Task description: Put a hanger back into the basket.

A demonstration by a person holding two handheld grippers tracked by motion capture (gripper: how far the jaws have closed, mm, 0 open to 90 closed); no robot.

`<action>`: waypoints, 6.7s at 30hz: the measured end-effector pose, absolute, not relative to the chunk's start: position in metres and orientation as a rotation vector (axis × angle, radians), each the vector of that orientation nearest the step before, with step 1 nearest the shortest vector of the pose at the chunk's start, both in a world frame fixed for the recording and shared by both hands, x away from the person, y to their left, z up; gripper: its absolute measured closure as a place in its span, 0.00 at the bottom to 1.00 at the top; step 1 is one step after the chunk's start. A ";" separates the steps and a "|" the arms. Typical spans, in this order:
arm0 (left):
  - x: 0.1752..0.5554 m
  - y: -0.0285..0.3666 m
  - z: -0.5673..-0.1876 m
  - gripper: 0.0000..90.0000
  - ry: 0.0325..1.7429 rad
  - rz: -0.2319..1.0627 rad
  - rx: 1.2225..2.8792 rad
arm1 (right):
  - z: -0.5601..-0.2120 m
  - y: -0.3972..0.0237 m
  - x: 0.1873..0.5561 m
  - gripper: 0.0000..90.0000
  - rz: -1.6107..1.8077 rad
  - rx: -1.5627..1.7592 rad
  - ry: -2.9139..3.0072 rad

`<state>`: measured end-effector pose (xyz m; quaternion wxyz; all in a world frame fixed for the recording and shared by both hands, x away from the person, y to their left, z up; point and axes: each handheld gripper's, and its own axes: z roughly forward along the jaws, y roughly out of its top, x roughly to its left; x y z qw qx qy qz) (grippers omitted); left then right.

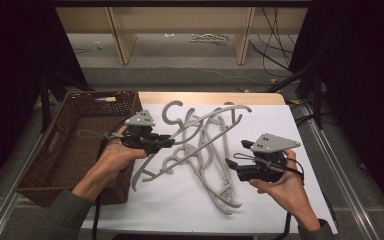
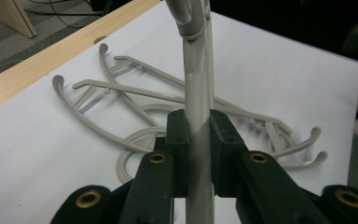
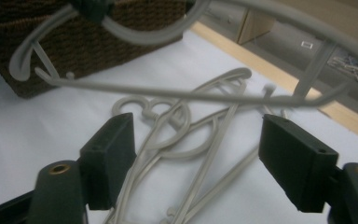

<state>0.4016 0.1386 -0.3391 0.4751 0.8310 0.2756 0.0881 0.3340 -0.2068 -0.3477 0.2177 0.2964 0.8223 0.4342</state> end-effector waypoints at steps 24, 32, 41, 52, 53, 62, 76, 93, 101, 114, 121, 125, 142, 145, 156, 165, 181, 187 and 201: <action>0.404 0.246 -0.281 0.88 0.922 0.315 1.835 | -0.390 -0.190 0.332 0.26 1.133 0.794 2.383; 0.411 0.286 -0.287 0.88 0.986 0.385 1.816 | -0.395 -0.191 0.332 0.25 1.125 0.822 2.385; 0.419 0.324 -0.301 0.88 1.052 0.422 1.796 | -0.399 -0.193 0.332 0.25 1.113 0.838 2.388; 0.406 0.363 -0.322 0.88 1.081 0.439 1.792 | -0.403 -0.193 0.333 0.24 1.093 0.836 2.414; 0.404 0.366 -0.324 0.88 1.084 0.441 1.789 | -0.404 -0.193 0.333 0.24 1.092 0.833 2.414; 0.396 0.391 -0.335 0.88 1.104 0.478 1.789 | -0.405 -0.191 0.333 0.24 1.083 0.844 2.420; 0.395 0.403 -0.354 0.88 1.146 0.519 1.866 | -0.406 -0.192 0.334 0.24 1.087 0.827 2.414; 0.412 0.395 -0.386 0.88 1.228 0.492 1.999 | -0.407 -0.193 0.334 0.24 1.082 0.832 2.425; 0.418 0.394 -0.399 0.88 1.242 0.485 2.059 | -0.407 -0.193 0.334 0.24 1.083 0.835 2.425; 0.414 0.401 -0.404 0.75 1.393 0.558 2.016 | -0.409 -0.192 0.334 0.24 1.077 0.838 2.428; 0.397 0.383 -0.372 0.54 1.377 0.692 1.858 | -0.409 -0.191 0.334 0.24 1.080 0.838 2.428; 0.382 0.357 -0.356 0.41 1.312 0.642 1.805 | -0.409 -0.190 0.334 0.22 1.094 0.819 2.424; 0.321 0.244 -0.344 0.18 0.947 0.466 1.716 | -0.406 -0.185 0.331 0.19 1.213 0.837 2.320; 0.313 0.227 -0.351 0.18 0.909 0.429 1.723 | -0.408 -0.182 0.330 0.19 1.211 0.829 2.334; 0.298 0.181 -0.384 0.18 0.771 0.446 1.728 | -0.410 -0.181 0.331 0.19 1.220 0.825 2.323; 0.290 0.175 -0.412 0.18 0.724 0.520 1.690 | -0.411 -0.179 0.329 0.19 1.211 0.818 2.331; 0.281 0.167 -0.432 0.18 0.661 0.567 1.694 | -0.421 -0.156 0.336 0.20 1.087 0.786 2.411; 0.284 0.170 -0.433 0.18 0.671 0.586 1.695 | -0.430 -0.134 0.346 0.29 0.984 0.721 2.515; 0.287 0.173 -0.433 0.18 0.682 0.586 1.700 | -0.458 -0.096 0.379 0.54 0.726 0.739 2.686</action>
